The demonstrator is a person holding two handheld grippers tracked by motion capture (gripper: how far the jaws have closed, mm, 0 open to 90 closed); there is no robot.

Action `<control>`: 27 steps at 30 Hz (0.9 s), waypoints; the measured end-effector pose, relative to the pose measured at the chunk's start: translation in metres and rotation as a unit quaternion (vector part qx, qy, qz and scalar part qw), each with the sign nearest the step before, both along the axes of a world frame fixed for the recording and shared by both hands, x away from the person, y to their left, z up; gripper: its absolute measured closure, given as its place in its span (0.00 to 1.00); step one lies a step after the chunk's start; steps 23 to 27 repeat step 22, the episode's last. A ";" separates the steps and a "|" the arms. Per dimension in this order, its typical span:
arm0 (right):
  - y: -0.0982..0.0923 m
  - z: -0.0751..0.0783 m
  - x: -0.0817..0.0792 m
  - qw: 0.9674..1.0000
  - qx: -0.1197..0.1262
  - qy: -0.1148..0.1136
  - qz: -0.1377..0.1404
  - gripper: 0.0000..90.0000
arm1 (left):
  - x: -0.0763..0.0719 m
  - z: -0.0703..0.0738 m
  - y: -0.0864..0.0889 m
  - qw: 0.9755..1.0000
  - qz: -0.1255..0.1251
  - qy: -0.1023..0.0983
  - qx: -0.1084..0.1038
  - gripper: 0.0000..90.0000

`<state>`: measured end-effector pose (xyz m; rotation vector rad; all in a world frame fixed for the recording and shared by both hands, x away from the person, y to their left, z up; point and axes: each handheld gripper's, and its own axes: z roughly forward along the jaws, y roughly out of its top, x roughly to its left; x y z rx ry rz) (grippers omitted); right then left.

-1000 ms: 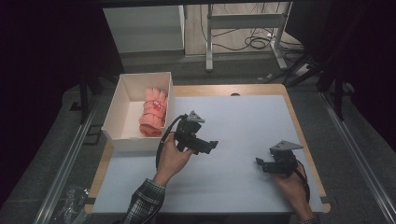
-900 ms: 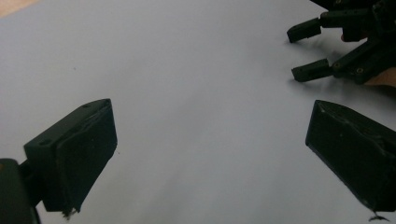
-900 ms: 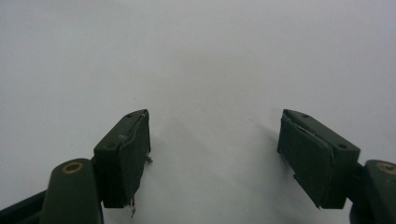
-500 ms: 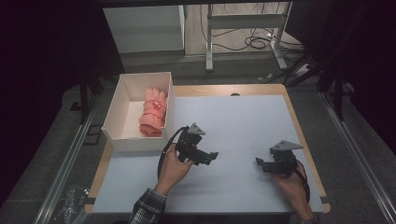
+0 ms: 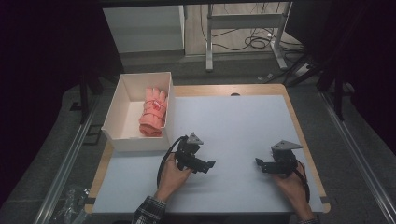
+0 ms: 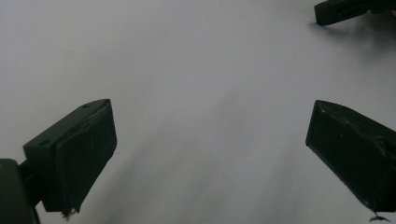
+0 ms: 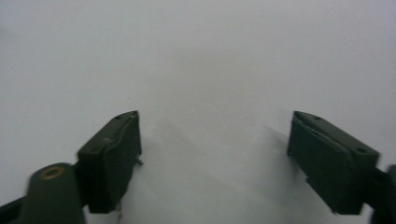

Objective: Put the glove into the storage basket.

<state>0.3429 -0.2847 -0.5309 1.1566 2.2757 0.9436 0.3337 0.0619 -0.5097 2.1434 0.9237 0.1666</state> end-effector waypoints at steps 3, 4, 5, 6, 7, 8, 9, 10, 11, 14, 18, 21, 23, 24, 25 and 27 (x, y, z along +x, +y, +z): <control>0.000 0.000 0.001 1.000 0.001 0.003 0.001 0.13 | -0.001 -0.003 0.001 1.000 0.000 0.002 0.001 0.02; 0.000 0.000 0.001 1.000 -0.001 0.004 0.004 0.12 | -0.001 -0.006 0.002 1.000 0.001 0.002 0.002 0.02; 0.000 0.000 0.001 1.000 -0.001 0.004 0.004 0.12 | -0.001 -0.006 0.002 1.000 0.001 0.002 0.002 0.02; 0.000 0.000 0.001 1.000 -0.001 0.005 0.005 0.11 | -0.002 -0.008 0.003 1.000 0.001 0.002 0.002 0.02; 0.001 0.000 0.001 1.000 -0.002 0.006 0.007 0.10 | -0.002 -0.011 0.003 1.000 0.002 0.001 0.003 0.02; 0.001 0.000 0.001 1.000 -0.002 0.006 0.007 0.10 | -0.002 -0.011 0.003 1.000 0.002 0.001 0.003 0.02; 0.001 0.000 0.001 1.000 -0.002 0.007 0.009 0.09 | -0.003 -0.015 0.004 1.000 0.002 -0.001 0.010 0.02; 0.001 -0.001 0.001 1.000 -0.002 0.008 0.009 0.09 | -0.004 -0.017 0.003 1.000 0.005 -0.003 0.011 0.02; 0.001 -0.001 0.001 1.000 -0.002 0.008 0.009 0.09 | -0.004 -0.017 0.003 1.000 0.005 -0.003 0.011 0.02; 0.001 -0.001 0.001 1.000 -0.002 0.008 0.009 0.09 | -0.005 -0.026 0.002 1.000 0.007 -0.012 0.027 0.02; 0.001 -0.001 0.001 1.000 -0.002 0.008 0.009 0.09 | -0.008 -0.034 -0.001 0.999 0.009 -0.024 0.042 0.01; 0.001 -0.001 0.001 1.000 -0.002 0.008 0.009 0.09 | -0.009 -0.035 -0.002 0.998 0.010 -0.030 0.049 0.01; 0.001 -0.001 0.001 1.000 -0.002 0.009 0.009 0.09 | -0.009 -0.035 -0.002 0.998 0.008 -0.033 0.053 0.01; 0.001 -0.001 0.001 1.000 -0.002 0.009 0.009 0.09 | -0.009 -0.035 -0.002 0.998 0.008 -0.033 0.053 0.01; 0.001 -0.001 0.001 1.000 -0.002 0.009 0.009 0.09 | -0.009 -0.035 -0.002 0.998 0.008 -0.033 0.053 0.01; 0.001 -0.001 0.001 1.000 -0.002 0.009 0.009 0.09 | -0.009 -0.035 -0.002 0.998 0.008 -0.033 0.053 0.01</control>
